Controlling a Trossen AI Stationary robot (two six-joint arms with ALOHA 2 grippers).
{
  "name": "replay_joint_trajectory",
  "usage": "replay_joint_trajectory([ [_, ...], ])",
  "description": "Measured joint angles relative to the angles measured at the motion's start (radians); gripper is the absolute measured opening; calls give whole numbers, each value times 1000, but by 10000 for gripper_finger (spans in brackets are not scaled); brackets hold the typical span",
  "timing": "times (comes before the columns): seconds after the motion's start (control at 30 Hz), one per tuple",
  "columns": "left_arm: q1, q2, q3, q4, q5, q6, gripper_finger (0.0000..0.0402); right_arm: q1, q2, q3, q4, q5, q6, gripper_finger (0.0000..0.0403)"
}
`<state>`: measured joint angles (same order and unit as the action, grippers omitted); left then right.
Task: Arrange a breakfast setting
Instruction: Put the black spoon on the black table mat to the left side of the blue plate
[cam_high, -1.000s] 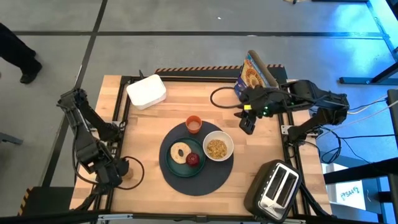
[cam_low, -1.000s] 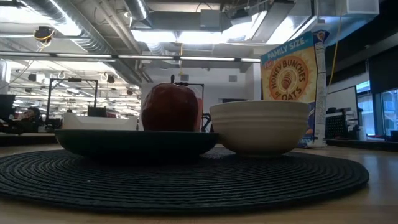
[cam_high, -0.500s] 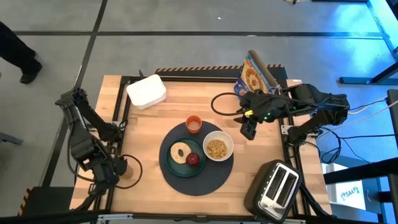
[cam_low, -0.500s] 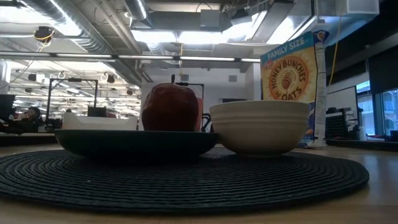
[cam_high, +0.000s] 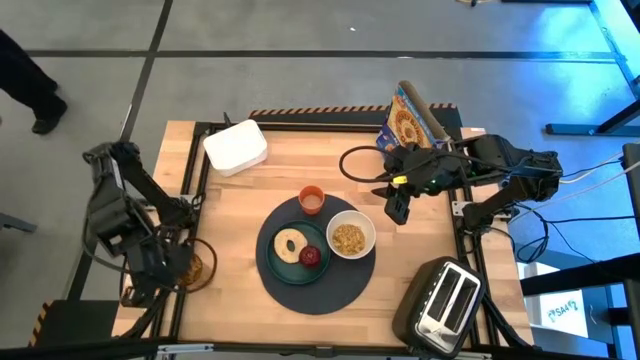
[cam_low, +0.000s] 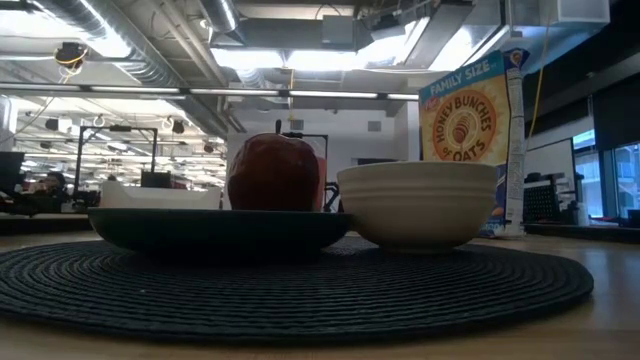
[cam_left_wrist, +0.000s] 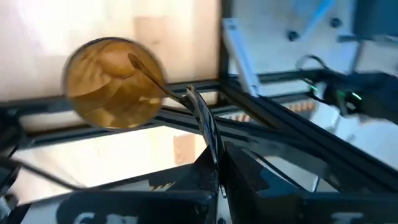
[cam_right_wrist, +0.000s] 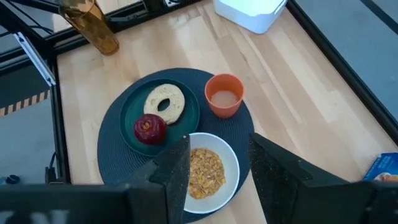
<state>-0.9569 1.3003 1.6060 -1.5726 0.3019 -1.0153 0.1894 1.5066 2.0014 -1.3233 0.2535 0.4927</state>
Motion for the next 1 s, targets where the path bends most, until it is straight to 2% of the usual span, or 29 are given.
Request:
replay_joint_trajectory([
  [0.17, 0, 0, 112, 0, 34, 83, 7, 0, 0, 0, 40, -1, -15, 152],
  [0.3, 0, -3, 198, 3, 6, 128, 7, 0, 0, 0, 51, -1, -29, 152],
  [0.57, 0, -40, 244, 1, -192, 143, 7, 0, 0, 0, 50, 0, -33, 152],
  [0.83, 1, -45, 244, 1, -273, 224, 7, 0, 0, 0, 45, 0, -22, 152],
  [0.9, 1, -45, 244, 1, -336, 268, 7, 0, 1, 0, 64, 0, -13, 152],
  [1.0, 1, -43, 244, 27, -510, 383, 7, 0, 17, 2, 163, -26, -3, 152],
])
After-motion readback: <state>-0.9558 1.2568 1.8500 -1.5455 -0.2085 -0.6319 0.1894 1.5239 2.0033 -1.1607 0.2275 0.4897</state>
